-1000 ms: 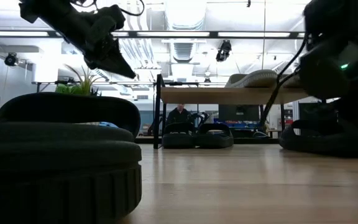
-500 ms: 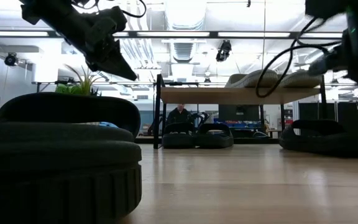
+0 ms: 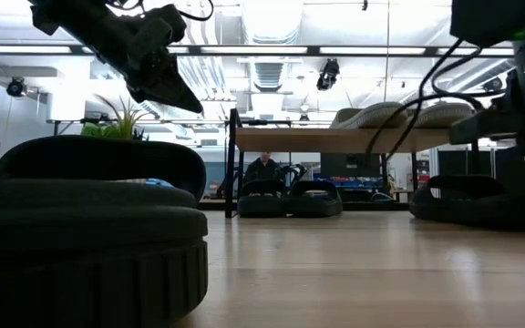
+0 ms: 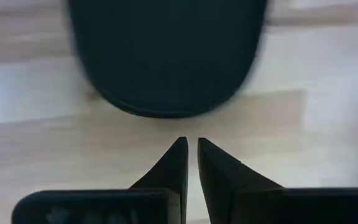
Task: Pick and place slides into the shelf
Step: Put the black slipper under the shelf
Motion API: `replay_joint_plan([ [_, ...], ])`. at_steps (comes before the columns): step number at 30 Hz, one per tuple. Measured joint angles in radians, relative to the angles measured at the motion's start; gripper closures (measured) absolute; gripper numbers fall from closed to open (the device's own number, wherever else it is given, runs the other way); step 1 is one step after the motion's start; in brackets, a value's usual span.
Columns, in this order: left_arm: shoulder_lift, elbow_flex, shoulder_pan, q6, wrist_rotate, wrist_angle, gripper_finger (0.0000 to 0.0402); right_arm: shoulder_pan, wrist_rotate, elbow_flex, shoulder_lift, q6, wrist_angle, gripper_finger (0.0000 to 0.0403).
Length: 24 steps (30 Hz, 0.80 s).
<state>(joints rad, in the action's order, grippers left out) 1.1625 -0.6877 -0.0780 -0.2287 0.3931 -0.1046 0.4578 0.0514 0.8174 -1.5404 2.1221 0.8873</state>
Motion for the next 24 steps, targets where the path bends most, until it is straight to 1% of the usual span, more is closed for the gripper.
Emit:
replay_joint_plan([
  [3, 0.0, 0.0, 0.0, 0.0, 0.0, -0.002, 0.0402, -0.023, -0.051, 0.009, -0.017, -0.008, -0.009, 0.0375],
  [5, 0.0, 0.0, 0.0, 0.0, 0.0, 0.0, 0.0402, -0.03, -0.084, 0.01, -0.024, -0.009, 0.014, 0.0375],
  [10, 0.002, 0.0, 0.0, 0.0, 0.0, 0.0, 0.0402, -0.054, -0.145, 0.009, -0.025, -0.005, 0.217, 0.0375],
  [13, 0.002, 0.0, 0.0, 0.0, 0.0, -0.001, 0.0402, -0.07, -0.217, 0.009, -0.011, -0.01, 0.284, 0.0375],
  [15, 0.002, 0.0, 0.0, 0.0, 0.0, -0.001, 0.0402, -0.091, -0.25, 0.005, 0.001, -0.014, 0.272, 0.0375],
  [18, 0.002, 0.002, 0.0, 0.0, 0.005, -0.002, 0.0402, -0.126, -0.332, 0.0, 0.016, -0.062, 0.216, 0.0375],
  [22, 0.002, 0.002, 0.0, 0.001, 0.008, -0.001, 0.0402, -0.178, -0.355, -0.007, 0.013, -0.122, 0.205, 0.0375],
  [24, 0.002, 0.002, 0.0, 0.0, 0.008, -0.001, 0.0402, -0.201, -0.409, -0.015, 0.011, -0.135, 0.206, 0.0375],
])
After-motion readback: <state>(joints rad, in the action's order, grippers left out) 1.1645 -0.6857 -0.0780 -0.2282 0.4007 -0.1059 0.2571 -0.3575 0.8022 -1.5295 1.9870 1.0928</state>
